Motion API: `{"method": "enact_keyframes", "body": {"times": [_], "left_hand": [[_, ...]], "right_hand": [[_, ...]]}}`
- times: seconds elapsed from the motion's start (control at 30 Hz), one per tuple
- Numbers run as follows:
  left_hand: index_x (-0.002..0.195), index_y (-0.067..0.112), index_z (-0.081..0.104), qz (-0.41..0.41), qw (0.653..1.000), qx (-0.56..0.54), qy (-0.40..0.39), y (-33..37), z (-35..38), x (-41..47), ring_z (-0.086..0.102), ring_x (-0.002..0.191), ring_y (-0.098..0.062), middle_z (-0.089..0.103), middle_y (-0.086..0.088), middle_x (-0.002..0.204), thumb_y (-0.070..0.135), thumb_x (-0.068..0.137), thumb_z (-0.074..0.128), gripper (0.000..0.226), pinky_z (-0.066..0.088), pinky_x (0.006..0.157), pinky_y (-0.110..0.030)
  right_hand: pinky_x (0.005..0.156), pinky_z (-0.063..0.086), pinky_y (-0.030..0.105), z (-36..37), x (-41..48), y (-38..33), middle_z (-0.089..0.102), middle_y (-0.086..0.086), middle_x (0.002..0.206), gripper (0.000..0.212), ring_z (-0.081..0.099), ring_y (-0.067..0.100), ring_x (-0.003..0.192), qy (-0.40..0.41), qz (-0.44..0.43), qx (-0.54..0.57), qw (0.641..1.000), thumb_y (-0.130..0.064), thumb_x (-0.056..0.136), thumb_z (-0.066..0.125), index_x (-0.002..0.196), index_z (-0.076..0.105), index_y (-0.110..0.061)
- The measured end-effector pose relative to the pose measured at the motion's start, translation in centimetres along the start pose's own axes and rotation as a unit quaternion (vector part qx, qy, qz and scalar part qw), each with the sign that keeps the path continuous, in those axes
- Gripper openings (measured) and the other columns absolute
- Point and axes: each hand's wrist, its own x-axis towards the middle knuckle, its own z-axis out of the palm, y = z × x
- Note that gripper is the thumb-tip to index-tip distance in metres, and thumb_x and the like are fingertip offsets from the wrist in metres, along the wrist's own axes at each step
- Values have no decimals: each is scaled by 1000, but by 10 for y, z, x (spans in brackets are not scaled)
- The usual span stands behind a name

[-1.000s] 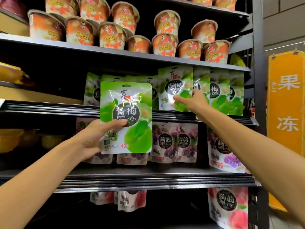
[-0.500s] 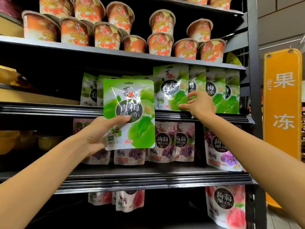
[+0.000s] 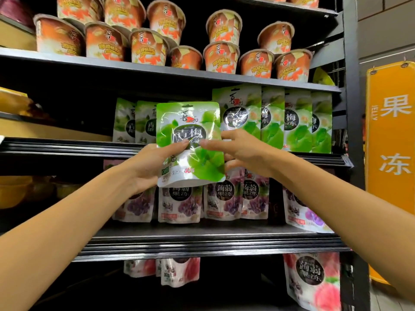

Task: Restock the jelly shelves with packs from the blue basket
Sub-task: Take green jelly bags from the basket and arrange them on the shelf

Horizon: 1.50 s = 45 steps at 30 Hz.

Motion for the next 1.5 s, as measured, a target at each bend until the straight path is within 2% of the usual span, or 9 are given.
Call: {"method": "enact_keyframes", "body": {"times": [0.17,0.23,0.4,0.53,0.63,0.83,0.93,1.0,1.5], "left_hand": [[109,-6,63,45,993,18,108,13,10,10,74,77,-18,76,-8,84,41,87,68,52,57,58,-24],[127,0,54,112,974,95,174,16,10,18,62,92,-22,62,-8,96,49,92,60,60,47,75,-25],[136,19,47,315,854,378,172,9,18,17,49,117,-5,48,16,122,39,101,47,40,35,90,-16],[142,30,47,302,795,510,130,-1,29,23,43,136,-15,43,7,151,37,102,43,41,20,120,-44],[145,34,42,275,766,564,140,-9,33,30,39,140,-14,42,7,153,39,102,40,44,-1,122,-53],[145,40,39,272,717,620,168,-24,36,37,18,150,-21,36,4,157,47,101,34,45,-9,121,-50],[145,41,38,278,709,624,175,-26,36,38,15,151,-21,36,4,157,48,101,32,46,-11,121,-49],[146,41,37,268,712,626,173,-27,36,39,13,151,-21,34,5,158,48,101,31,46,-11,121,-49],[149,39,32,229,727,633,136,-26,44,40,9,151,-22,26,3,161,49,101,30,49,-9,122,-50]], "right_hand": [[72,61,29,-1,15,-10,76,8,104,40,74,21,92,79,36,113,990,-11,76,81,113,66,-6],[72,60,29,-6,25,-17,71,12,114,55,71,25,98,128,49,130,982,-9,74,83,124,60,-1],[53,58,28,-19,55,-28,71,14,108,55,71,25,87,222,40,157,962,-5,75,82,126,59,-3],[91,56,45,-21,74,-24,65,15,123,61,66,31,105,281,37,127,951,-6,78,81,132,54,-7],[91,56,47,-16,80,-11,63,15,124,54,66,31,105,292,28,103,950,-4,85,74,134,52,-9],[89,56,47,-17,71,0,67,21,111,28,67,33,103,318,3,-88,944,-13,89,70,115,62,-5],[90,54,39,-20,60,1,70,11,95,28,66,29,102,359,-33,-177,916,-11,86,72,111,65,-1],[94,53,39,-22,56,3,69,10,103,36,65,26,103,353,-27,-199,914,-9,86,73,120,63,-5],[87,52,31,-28,52,19,70,5,93,32,66,19,94,384,-20,-177,906,-5,85,72,115,64,-10]]}}
